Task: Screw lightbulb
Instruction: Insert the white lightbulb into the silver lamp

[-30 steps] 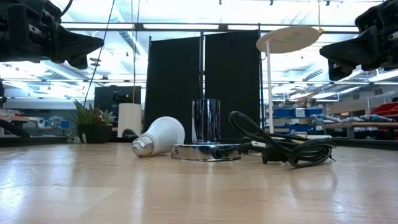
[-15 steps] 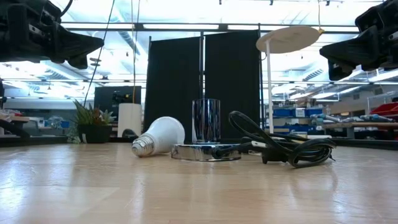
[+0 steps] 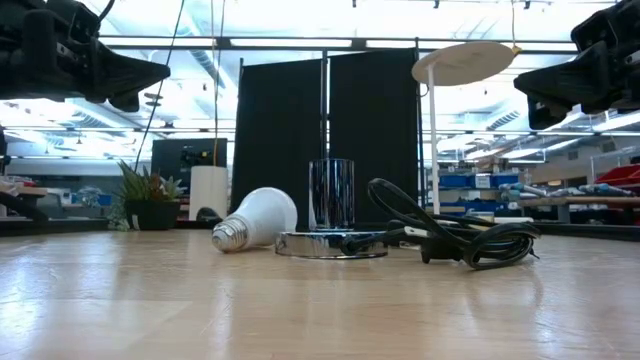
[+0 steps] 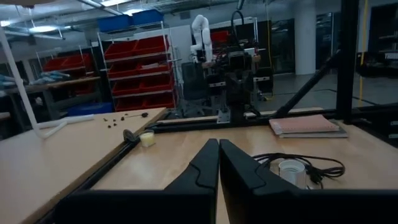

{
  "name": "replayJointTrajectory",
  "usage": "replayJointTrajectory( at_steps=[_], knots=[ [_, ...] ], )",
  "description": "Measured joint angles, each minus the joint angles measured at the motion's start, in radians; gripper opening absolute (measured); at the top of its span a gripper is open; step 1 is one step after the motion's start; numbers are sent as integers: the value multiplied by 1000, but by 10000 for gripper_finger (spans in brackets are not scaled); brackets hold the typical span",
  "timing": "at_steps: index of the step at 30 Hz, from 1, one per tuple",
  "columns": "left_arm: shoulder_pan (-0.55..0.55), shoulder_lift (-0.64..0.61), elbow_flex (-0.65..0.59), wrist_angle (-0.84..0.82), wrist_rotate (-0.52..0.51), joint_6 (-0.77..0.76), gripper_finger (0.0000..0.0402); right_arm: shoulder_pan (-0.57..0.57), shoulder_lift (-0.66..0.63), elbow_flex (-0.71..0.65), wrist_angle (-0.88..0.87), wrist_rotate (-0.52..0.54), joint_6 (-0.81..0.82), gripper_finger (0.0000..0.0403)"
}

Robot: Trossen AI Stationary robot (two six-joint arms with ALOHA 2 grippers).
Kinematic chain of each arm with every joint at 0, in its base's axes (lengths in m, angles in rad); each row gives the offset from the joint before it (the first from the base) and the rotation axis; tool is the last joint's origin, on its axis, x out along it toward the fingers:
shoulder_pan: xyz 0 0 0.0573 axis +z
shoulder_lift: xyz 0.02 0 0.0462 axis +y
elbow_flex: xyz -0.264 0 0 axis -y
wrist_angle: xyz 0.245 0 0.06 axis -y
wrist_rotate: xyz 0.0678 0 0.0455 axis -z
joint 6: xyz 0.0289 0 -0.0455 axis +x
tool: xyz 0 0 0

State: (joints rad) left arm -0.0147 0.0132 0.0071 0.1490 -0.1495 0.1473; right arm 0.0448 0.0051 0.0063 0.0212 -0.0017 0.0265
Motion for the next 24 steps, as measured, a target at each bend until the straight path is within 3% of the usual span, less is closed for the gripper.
replayJointTrajectory(
  at_steps=[3,9,17,24],
  knots=[
    [0,0,0,45,-6,15,19,0,0,0,0,1,-14,39],
    [0,0,0,187,-6,-268,19,-4,0,0,68,67,-275,39],
    [0,0,0,313,-6,-340,19,-4,0,0,98,68,-259,39],
    [0,0,0,318,-6,-337,19,-3,0,0,133,58,-218,39]
  ],
)
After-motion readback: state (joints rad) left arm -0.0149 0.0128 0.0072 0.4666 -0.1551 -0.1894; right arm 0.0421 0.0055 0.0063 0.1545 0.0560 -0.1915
